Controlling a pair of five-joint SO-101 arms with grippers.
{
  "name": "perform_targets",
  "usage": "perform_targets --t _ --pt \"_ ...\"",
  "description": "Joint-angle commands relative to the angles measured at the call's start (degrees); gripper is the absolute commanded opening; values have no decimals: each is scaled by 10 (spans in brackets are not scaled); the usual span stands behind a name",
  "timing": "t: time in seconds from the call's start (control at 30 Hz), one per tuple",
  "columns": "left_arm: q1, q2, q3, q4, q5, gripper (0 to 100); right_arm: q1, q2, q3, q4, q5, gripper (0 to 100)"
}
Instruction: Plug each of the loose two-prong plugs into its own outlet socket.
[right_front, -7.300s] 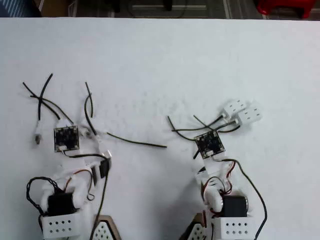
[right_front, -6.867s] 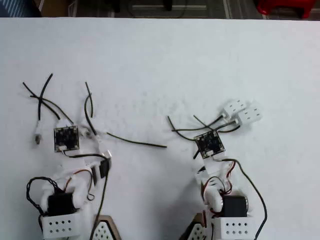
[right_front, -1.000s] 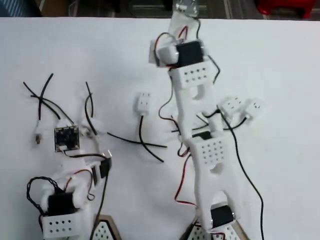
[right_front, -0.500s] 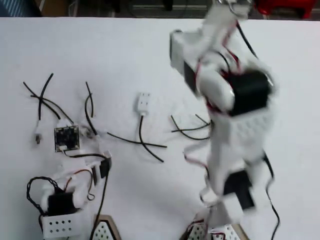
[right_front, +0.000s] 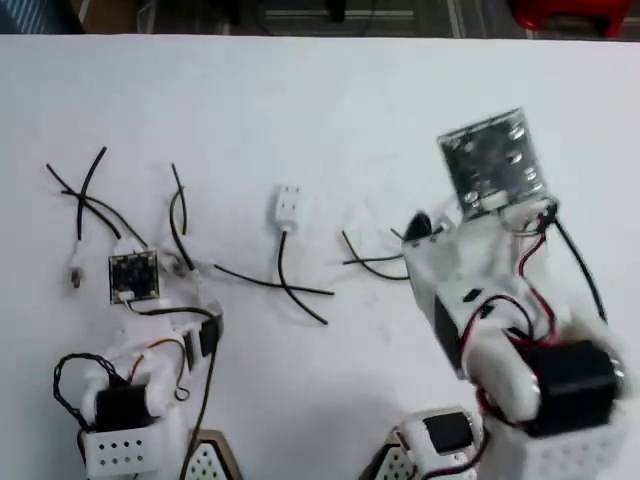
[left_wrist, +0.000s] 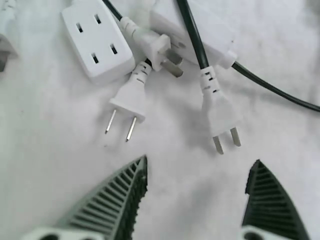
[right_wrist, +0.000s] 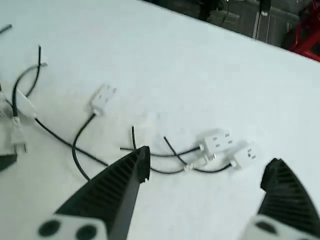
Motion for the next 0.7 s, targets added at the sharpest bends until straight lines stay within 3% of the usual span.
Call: perform_targets --t 0.0,0.2,0.4,0.67 --pt "6 -1 -1 -1 4 314 38 -53 205 -56 44 354" --pt "7 -1 -1 -1 5 313 43 -104 431 -167 45 354" --pt "5 -1 -1 -19 -4 316 36 -127 561 -248 44 354" --pt "-53 -2 -35 -153 -277 313 36 -104 715 -404 16 354"
